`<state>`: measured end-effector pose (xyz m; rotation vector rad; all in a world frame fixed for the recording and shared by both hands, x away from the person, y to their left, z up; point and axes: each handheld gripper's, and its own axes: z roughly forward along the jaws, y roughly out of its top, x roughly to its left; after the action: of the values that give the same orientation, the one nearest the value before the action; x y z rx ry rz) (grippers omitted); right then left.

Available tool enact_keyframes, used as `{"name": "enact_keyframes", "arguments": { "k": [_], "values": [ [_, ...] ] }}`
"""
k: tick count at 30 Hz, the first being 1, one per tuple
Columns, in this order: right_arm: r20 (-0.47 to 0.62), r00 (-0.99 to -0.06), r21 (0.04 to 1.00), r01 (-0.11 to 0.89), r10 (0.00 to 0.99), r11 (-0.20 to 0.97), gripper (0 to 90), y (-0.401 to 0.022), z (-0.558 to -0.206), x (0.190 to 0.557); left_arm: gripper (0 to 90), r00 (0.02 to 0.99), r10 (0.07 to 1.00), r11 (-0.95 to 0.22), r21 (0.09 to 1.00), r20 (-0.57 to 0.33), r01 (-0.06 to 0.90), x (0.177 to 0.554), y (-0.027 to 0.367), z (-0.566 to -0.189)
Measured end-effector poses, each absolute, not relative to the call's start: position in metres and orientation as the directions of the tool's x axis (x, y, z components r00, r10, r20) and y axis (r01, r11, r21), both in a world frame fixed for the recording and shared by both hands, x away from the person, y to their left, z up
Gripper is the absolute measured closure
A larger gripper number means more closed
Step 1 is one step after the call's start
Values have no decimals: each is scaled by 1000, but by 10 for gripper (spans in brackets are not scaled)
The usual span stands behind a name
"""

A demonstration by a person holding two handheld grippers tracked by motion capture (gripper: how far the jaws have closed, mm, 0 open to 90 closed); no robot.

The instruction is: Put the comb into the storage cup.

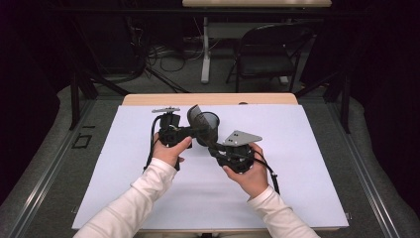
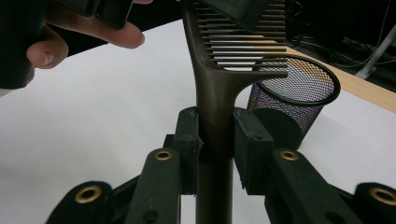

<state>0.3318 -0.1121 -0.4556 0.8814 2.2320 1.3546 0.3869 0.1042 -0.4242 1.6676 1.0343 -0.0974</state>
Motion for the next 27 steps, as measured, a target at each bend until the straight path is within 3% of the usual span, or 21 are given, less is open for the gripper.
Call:
{"name": "enact_keyframes", "arguments": {
  "k": [27],
  "values": [
    [-8, -731, 885, 313, 682, 346, 729, -111, -457, 332, 835, 577, 537, 37, 701, -615, 712, 390, 106, -427]
  ]
}}
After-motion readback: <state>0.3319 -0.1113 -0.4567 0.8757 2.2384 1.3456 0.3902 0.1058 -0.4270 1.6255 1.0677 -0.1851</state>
